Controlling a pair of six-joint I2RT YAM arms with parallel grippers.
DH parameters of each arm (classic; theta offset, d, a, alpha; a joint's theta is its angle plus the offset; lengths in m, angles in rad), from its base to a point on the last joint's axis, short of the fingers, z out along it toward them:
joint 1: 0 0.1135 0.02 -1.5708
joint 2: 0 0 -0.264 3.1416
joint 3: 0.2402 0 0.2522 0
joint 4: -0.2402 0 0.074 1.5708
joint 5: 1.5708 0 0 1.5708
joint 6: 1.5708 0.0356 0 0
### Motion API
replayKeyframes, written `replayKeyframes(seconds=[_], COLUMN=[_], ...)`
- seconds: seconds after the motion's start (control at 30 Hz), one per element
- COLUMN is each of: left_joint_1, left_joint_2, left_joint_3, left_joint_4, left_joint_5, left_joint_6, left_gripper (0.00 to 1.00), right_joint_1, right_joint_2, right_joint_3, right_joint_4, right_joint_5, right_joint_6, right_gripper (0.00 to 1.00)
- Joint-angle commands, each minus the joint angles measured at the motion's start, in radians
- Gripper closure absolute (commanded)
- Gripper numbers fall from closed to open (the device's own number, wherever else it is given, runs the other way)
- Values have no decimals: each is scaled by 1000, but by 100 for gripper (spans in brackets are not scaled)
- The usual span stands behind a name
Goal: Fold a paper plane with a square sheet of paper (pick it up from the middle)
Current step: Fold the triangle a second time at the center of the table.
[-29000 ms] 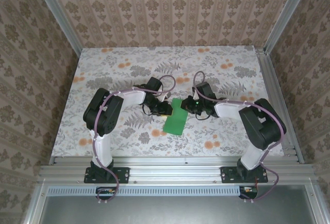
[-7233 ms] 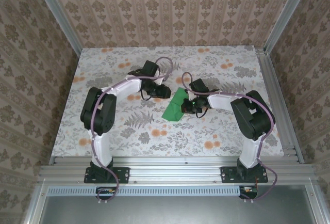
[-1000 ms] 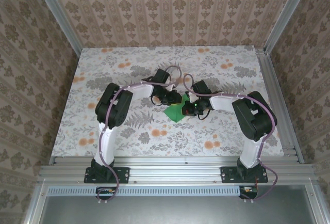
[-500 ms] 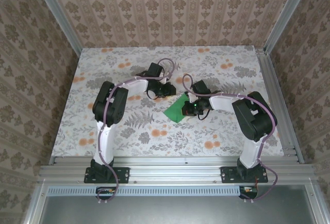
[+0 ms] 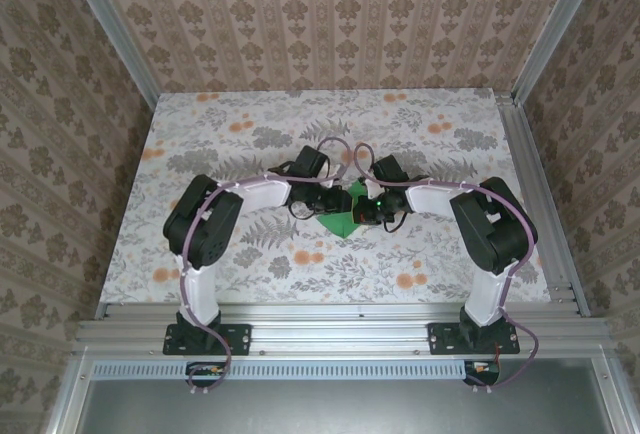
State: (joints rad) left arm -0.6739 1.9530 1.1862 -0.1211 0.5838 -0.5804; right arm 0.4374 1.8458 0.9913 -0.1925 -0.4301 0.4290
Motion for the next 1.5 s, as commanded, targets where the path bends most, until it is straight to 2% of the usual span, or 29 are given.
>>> replayKeyframes(seconds=[0.0,0.37,0.87,1.3,1.47], left_joint_1=[-8,-42,-115,-183,-171], left_joint_2=[18,33,-22,-68,-113], left_joint_3=[-38,-115,-189,-228,-238], left_joint_4=[69,131,54,48,64], left_joint_5=[11,5,-48,-103,-71], left_joint_6=[-33,-56,16,48,28], left_gripper=[78,78,79,79,79], right_joint_1=[1,1,1,-6,-6], right_joint_2=[9,-6,20,-2,-37], right_joint_3=[-28,-46,-68,-104,-127], right_joint_4=[-109,-91,-77,-29,-2], right_joint_5=[47,55,113,61,38], right_joint_6=[15,40,125,172,148], right_gripper=[100,100,100,100,100])
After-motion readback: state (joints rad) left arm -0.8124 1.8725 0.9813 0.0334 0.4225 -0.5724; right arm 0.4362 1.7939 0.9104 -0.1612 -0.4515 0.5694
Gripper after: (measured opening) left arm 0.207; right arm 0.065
